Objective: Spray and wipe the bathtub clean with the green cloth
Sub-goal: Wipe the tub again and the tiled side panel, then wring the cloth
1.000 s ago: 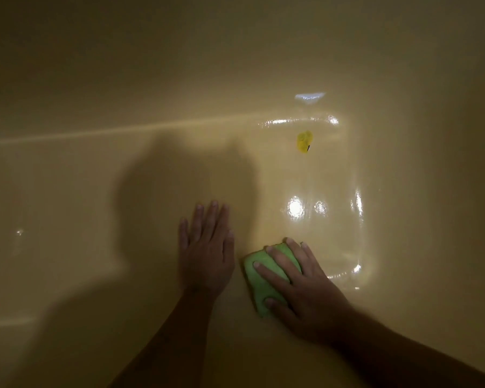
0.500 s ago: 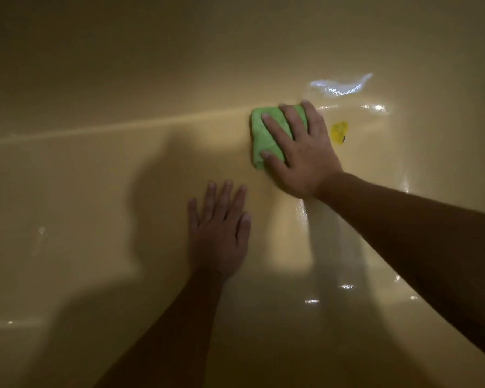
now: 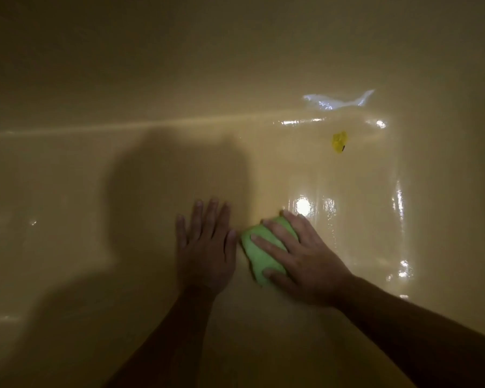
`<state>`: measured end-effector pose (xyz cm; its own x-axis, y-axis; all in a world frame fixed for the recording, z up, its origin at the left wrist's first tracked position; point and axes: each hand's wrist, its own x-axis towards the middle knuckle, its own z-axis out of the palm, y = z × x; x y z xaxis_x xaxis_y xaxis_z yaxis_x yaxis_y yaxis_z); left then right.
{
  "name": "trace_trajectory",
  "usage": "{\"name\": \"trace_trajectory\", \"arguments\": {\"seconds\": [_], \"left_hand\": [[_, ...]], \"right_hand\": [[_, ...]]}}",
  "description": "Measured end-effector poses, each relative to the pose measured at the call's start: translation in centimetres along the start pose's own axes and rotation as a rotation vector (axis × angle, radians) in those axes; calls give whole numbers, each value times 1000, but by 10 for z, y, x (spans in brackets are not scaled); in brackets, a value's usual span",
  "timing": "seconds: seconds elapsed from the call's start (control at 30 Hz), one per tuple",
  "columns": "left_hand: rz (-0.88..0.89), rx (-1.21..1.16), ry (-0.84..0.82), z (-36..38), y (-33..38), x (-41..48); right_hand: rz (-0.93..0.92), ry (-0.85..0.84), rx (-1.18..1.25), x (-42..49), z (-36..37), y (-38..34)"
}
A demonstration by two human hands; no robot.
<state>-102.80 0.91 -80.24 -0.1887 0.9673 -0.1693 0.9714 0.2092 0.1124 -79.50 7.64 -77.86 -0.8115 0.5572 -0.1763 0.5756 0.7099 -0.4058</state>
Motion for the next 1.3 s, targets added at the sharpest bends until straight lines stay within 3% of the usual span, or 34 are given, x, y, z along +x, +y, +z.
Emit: {"name": "trace_trajectory", "arguments": {"seconds": [0.13, 0.27, 0.43, 0.67, 0.77, 0.9, 1.07, 1.23, 1.3], "left_hand": [[7, -12, 17, -2, -5, 5], [14, -1, 29, -1, -12, 12], [18, -33, 15, -3, -19, 11], [-22, -7, -41, -6, -50, -26], [-25, 6, -35, -7, -51, -20], [-36, 11, -17, -7, -54, -12], [-31, 21, 21, -7, -67, 4], [-5, -6, 11, -7, -78, 0], [-35, -15, -9, -9, -85, -13]], "right_hand": [[66, 159, -59, 101, -16, 40], [200, 197, -83, 166, -41, 59], [227, 253, -80, 111, -9, 15], [92, 22, 79, -11, 32, -76], [52, -22, 54, 11, 23, -60], [25, 84, -18, 91, 4, -18], [183, 176, -61, 195, -29, 19], [252, 274, -81, 158, 0, -21], [210, 215, -25, 111, 22, -53]]}}
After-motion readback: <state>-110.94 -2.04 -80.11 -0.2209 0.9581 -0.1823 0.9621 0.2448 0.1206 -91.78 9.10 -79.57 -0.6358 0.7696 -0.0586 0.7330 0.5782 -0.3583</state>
